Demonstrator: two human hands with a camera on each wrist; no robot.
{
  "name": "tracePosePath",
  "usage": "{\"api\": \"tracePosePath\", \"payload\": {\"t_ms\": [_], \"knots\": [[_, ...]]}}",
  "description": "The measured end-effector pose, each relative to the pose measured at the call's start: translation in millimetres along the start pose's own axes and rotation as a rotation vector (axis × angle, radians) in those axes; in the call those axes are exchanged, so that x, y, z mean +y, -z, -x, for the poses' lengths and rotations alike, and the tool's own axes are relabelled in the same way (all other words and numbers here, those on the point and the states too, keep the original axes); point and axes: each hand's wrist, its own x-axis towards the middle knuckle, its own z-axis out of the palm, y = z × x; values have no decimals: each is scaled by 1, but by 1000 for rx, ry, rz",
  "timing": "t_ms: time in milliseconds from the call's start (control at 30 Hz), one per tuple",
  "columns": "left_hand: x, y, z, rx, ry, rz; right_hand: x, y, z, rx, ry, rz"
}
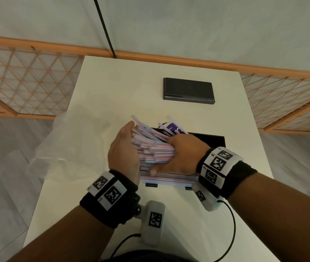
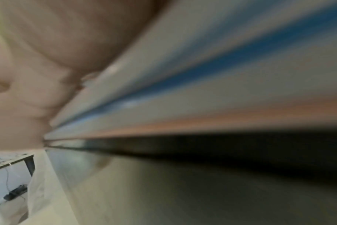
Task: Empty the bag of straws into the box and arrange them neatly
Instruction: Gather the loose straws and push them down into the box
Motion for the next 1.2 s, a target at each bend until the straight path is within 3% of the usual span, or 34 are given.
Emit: {"api": "tracePosePath", "payload": {"t_ms": [167,300,400,533,633,800,1033,1200], "knots": [[-6,1,-3,-25,-116,-288,4,-10,5,77,-38,34],[3,2,-3,-1,-112,-231,16,-16,26,247,79,-103],[2,1,-7,7,-82,-209,35,-17,41,391,44,-65],[-3,-2,-9,-43,-95,-370,48,-23,38,307,-96,-72],[-1,-5,-7,-34,-108,-385,43,-34,29,268,-50,-120],[4,-3,-9,11,-136,-267,30,-33,25,249,-54,-54],[-1,-9,-5,-10,-169,-302,19,-34,17,216,-56,53],[-5,-4,-10,25,-158,-275,12,-22,7,104,-37,-28]]}}
